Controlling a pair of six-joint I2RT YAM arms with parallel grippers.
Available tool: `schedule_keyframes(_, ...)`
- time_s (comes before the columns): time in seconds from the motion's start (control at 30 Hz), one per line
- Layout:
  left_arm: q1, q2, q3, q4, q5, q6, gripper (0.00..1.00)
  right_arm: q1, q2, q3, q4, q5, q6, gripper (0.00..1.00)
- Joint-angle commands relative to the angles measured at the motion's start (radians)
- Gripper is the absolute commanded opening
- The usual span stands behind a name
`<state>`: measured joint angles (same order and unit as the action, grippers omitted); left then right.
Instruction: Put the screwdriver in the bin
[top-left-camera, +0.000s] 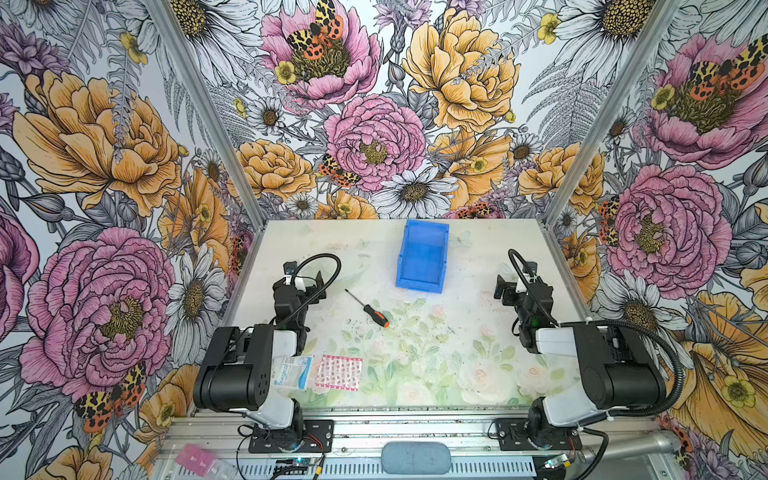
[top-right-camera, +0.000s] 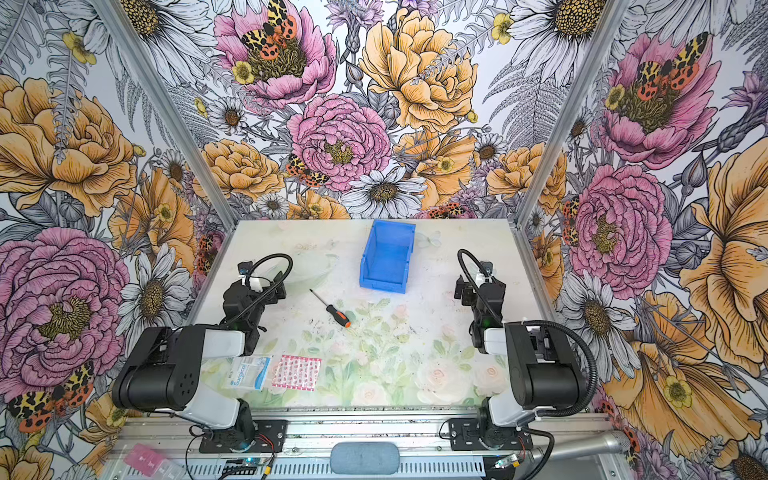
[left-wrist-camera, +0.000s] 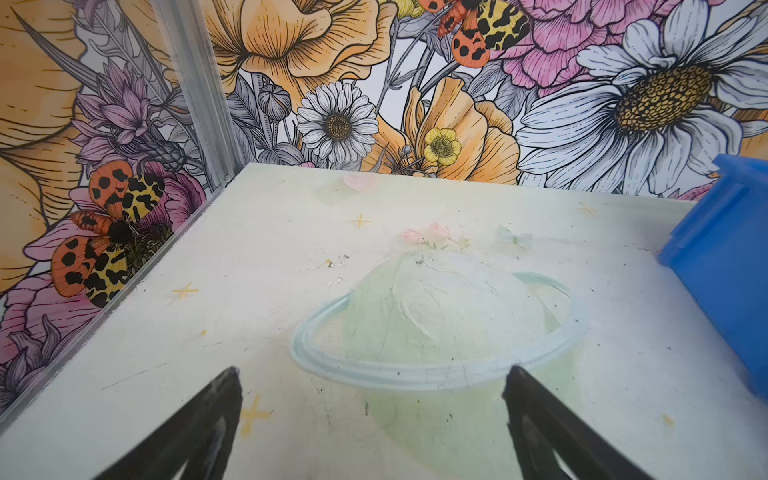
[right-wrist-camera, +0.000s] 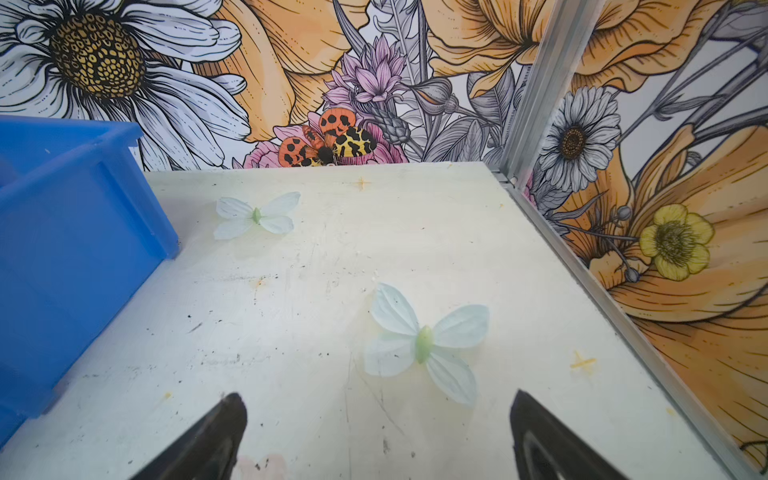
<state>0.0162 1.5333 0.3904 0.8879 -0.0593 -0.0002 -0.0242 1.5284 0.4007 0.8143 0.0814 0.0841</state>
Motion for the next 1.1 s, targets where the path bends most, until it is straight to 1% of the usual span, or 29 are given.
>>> schedule_keyframes(0.0,-0.004,0.01,-0.004,0.019,-0.013,0.006,0.99,0.009,0.006,-0.005,0.041,0.002,-0.011,0.99)
schedule_keyframes(1.07,0.001,0.01,-0.001,0.017,-0.005,0.003,0.99,-0.003,0.009,0.0,0.036,-0.017,-0.001,1.0)
